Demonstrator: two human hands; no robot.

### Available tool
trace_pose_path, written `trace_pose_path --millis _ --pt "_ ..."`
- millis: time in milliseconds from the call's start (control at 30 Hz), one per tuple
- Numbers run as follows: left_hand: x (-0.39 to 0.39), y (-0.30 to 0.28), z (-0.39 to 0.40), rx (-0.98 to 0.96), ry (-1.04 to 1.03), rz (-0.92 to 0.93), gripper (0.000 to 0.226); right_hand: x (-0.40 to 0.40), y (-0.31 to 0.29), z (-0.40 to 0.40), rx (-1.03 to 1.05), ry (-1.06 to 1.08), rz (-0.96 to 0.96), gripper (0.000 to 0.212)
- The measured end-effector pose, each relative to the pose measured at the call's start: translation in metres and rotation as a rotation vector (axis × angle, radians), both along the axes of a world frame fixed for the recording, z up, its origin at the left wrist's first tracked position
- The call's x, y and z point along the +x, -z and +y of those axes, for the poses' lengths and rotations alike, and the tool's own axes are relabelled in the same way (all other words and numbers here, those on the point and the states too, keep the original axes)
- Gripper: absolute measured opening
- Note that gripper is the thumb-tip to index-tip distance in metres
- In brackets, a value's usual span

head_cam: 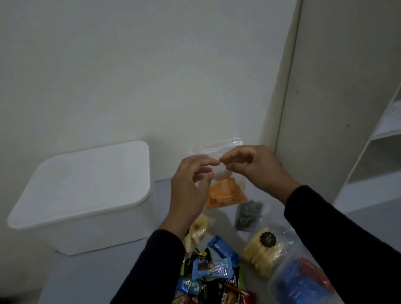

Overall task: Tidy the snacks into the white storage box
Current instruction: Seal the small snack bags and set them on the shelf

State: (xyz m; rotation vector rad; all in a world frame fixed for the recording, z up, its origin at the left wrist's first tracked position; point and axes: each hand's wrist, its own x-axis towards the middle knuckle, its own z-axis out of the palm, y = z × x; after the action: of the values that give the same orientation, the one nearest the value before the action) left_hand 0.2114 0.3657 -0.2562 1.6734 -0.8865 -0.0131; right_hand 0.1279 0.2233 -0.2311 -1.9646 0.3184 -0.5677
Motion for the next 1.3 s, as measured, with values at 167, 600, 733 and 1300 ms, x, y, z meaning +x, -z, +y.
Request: trace_pose_path --millis 167,600,733,1300 --pt "0.045 0.033 -0.040 0.098 -0.088 0.079 0.030 0.048 0.036 -0.032 0.066 0.030 0.083 0.024" --pt "0.151 0.151 -0.143 0.259 -0.259 0.164 0.030 0.170 0.156 -0.134 0.121 0.030 0.241 0.024" --pt "0.164 0.163 -0.159 0.278 -0.261 0.146 0.031 0.183 0.168 -0.150 0.128 0.022 0.254 0.020" --pt "0.151 0.102 -0.149 0.788 -0.258 0.160 0.058 0.159 0.111 -0.166 -0.598 -0.116 0.822 0.052"
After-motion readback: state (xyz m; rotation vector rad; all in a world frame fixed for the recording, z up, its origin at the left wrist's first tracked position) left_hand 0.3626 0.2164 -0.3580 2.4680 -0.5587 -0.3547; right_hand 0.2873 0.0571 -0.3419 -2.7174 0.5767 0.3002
